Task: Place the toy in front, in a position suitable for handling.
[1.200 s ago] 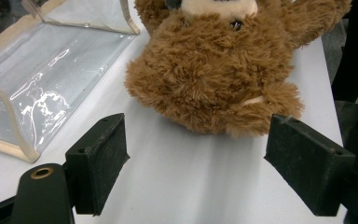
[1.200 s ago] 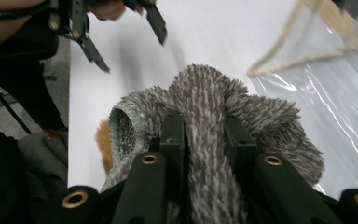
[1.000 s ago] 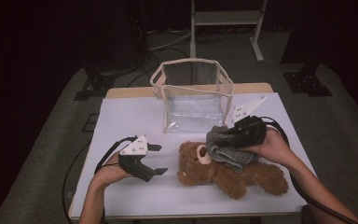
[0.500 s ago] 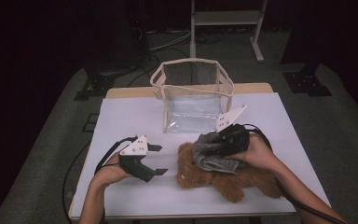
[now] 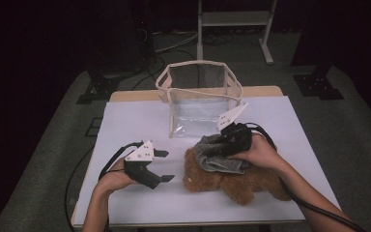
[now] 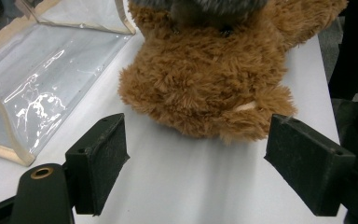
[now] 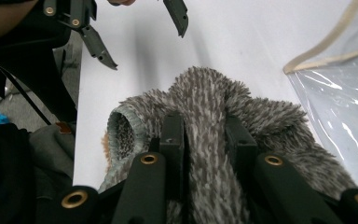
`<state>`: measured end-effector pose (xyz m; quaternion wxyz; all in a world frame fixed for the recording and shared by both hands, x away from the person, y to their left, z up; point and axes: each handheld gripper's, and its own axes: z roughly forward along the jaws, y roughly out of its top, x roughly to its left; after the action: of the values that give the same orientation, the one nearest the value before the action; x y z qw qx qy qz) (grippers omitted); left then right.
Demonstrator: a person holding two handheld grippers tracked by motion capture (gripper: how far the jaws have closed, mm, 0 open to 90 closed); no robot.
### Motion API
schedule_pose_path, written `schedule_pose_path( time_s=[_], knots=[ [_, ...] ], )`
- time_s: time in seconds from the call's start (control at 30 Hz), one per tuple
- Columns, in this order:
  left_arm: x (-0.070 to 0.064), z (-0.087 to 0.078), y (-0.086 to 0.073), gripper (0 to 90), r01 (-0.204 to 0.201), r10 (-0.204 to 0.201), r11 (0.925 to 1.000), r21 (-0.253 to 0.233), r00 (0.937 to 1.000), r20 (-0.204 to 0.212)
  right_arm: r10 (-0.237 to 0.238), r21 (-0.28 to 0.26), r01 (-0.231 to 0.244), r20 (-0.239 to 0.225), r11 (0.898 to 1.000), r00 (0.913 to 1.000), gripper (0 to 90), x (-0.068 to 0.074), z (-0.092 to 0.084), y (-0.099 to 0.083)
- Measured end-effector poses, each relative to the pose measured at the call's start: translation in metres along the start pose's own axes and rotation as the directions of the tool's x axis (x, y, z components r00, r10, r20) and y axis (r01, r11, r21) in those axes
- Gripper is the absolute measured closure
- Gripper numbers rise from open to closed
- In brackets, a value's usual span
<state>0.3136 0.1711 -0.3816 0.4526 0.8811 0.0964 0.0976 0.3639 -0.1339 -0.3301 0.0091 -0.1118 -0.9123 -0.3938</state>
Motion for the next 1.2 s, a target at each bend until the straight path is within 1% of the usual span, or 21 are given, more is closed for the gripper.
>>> schedule_pose_path(
  time_s=[0.07, 0.1, 0.13, 0.17, 0.2, 0.23, 0.27, 0.3, 0.4, 0.47, 0.5, 0.53, 0.57, 0.73, 0.77, 0.8, 0.83, 0.97, 1.03, 1.13, 1.2],
  knots=[
    [0.0, 0.0, 0.0, 19.9, 0.0, 0.0, 1.0, -0.002, 1.0, 0.001, -0.003, 0.005, 0.003, 0.0, 1.0, 1.0, 72.3, -0.001, 0.003, 0.002],
    [0.0, 0.0, 0.001, 19.8, -0.005, 0.005, 1.0, -0.004, 1.0, 0.002, -0.001, 0.013, 0.001, -0.013, 1.0, 0.9999, 72.4, -0.002, 0.011, 0.006],
    [0.0, 0.0, 0.001, 19.9, -0.005, 0.005, 1.0, -0.004, 1.0, 0.002, -0.001, 0.013, 0.001, -0.013, 1.0, 0.9999, 72.4, -0.002, 0.011, 0.006],
    [0.0, 0.0, 0.001, 19.9, -0.006, 0.006, 1.0, -0.003, 1.0, 0.002, -0.001, 0.02, 0.001, -0.028, 1.0, 0.9996, 72.3, -0.002, 0.018, 0.009],
    [0.0, 0.0, 0.001, 19.8, -0.006, 0.006, 1.0, -0.004, 1.0, 0.002, -0.001, 0.02, 0.001, -0.028, 1.0, 0.9996, 72.3, -0.002, 0.018, 0.009],
    [0.0, -0.001, 0.0, 19.8, -0.006, 0.006, 1.0, -0.001, 1.0, 0.003, -0.004, 0.037, 0.006, -0.042, 0.999, 0.9991, 72.4, -0.001, 0.029, 0.012],
    [0.0, -0.001, 0.0, 19.8, -0.006, 0.006, 1.0, -0.001, 1.0, 0.003, -0.004, 0.037, 0.006, -0.042, 0.999, 0.9991, 72.4, -0.001, 0.029, 0.012],
    [0.0, -0.001, 0.0, 19.8, -0.007, 0.007, 1.0, 0.001, 1.0, 0.004, -0.016, 0.056, 0.019, -0.057, 0.998, 0.9983, 72.3, 0.002, 0.04, 0.014],
    [0.0, -0.001, 0.0, 19.8, -0.004, 0.004, 1.0, -0.002, 1.0, 0.003, -0.023, 0.059, 0.026, -0.062, 0.998, 0.9978, 72.3, 0.002, 0.043, 0.015],
    [0.0, -0.001, 0.0, 19.8, 0.001, 0.0, 1.0, -0.008, 1.0, 0.004, -0.021, 0.046, 0.023, -0.049, 0.999, 0.9986, 72.4, 0.001, 0.037, 0.015],
    [0.0, -0.002, 0.0, 19.7, -0.004, 0.004, 1.0, -0.003, 1.0, 0.003, -0.01, 0.025, 0.011, -0.039, 1.0, 0.9992, 72.3, -0.001, 0.029, 0.014],
    [0.0, -0.002, 0.0, 19.7, -0.004, 0.004, 1.0, -0.003, 1.0, 0.003, -0.01, 0.025, 0.011, -0.039, 1.0, 0.9992, 72.3, -0.001, 0.029, 0.014],
    [0.0, -0.002, 0.0, 19.8, -0.003, 0.003, 1.0, -0.005, 1.0, 0.001, -0.001, -0.004, 0.001, -0.028, 1.0, 0.9996, 72.4, -0.003, 0.016, 0.012],
    [0.0, -0.002, 0.0, 19.8, -0.001, 0.001, 1.0, -0.01, 1.0, -0.001, 0.017, -0.057, -0.016, 0.011, 0.998, 0.9998, 72.3, -0.004, -0.015, 0.005],
    [0.0, -0.002, 0.0, 19.8, 0.0, 0.0, 1.0, -0.01, 1.0, -0.001, 0.019, -0.066, -0.018, 0.022, 0.998, 0.9996, 72.3, -0.005, -0.022, 0.003],
    [0.0, -0.002, 0.0, 19.8, 0.0, 0.0, 1.0, -0.009, 1.0, 0.001, 0.019, -0.066, -0.018, 0.022, 0.998, 0.9996, 72.3, -0.005, -0.022, 0.003],
    [0.0, -0.001, 0.0, 19.7, -0.003, 0.003, 1.0, -0.004, 1.0, 0.003, 0.025, -0.08, -0.021, 0.05, 0.997, 0.9984, 72.3, -0.005, -0.038, -0.002],
    [0.0, 0.001, 0.0, 19.8, -0.001, 0.001, 1.0, -0.001, 1.0, 0.003, 0.05, -0.099, -0.041, 0.087, 0.994, 0.995, 72.4, -0.007, -0.058, -0.01],
    [0.0, 0.001, 0.0, 19.8, -0.001, 0.001, 1.0, -0.001, 1.0, 0.005, 0.052, -0.094, -0.043, 0.1, 0.995, 0.9936, 72.4, -0.01, -0.063, -0.013],
    [-0.001, 0.002, 0.001, 19.7, -0.001, 0.001, 1.0, 0.0, 1.0, 0.006, 0.066, -0.086, -0.057, 0.099, 0.995, 0.9929, 72.4, -0.013, -0.061, -0.016],
    [-0.001, 0.002, 0.001, 19.8, -0.007, 0.007, 1.0, 0.003, 0.9999, 0.009, 0.082, -0.071, -0.076, 0.085, 0.995, 0.993, 72.4, -0.018, -0.05, -0.017]
  ],
)
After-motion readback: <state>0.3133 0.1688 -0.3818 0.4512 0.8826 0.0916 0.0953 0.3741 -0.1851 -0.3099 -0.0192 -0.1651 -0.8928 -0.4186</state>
